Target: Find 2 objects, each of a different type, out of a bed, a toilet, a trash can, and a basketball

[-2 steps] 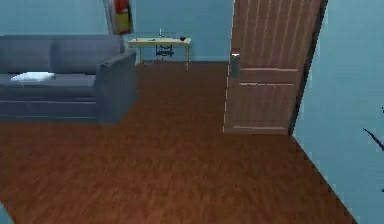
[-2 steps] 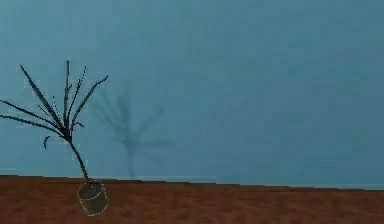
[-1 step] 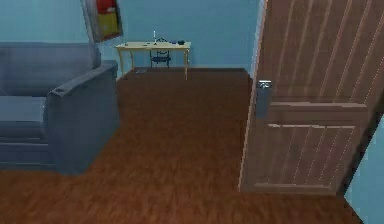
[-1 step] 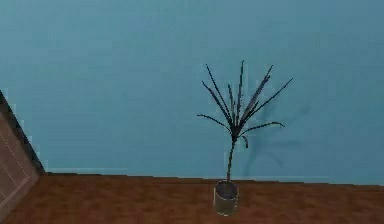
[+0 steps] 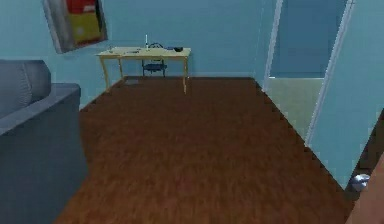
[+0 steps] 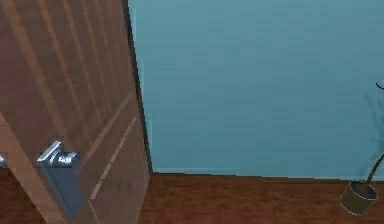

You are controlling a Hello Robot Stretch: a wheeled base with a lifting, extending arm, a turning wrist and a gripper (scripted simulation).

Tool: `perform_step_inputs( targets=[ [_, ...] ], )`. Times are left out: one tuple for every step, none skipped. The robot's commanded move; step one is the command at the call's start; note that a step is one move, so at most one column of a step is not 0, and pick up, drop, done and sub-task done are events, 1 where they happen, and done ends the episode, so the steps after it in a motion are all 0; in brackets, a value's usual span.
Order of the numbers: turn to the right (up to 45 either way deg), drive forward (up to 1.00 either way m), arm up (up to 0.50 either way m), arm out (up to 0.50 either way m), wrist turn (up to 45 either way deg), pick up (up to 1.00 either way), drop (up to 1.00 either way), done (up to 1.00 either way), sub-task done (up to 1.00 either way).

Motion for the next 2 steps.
perform_step_inputs(
  targets=[
    [-6.0,0.0,0.0,0.0,0.0,0.0,0.0,0.0,0.0],
    [0.0,0.05,0.0,0.0,0.0,0.0,0.0,0.0,0.0]
  ],
)
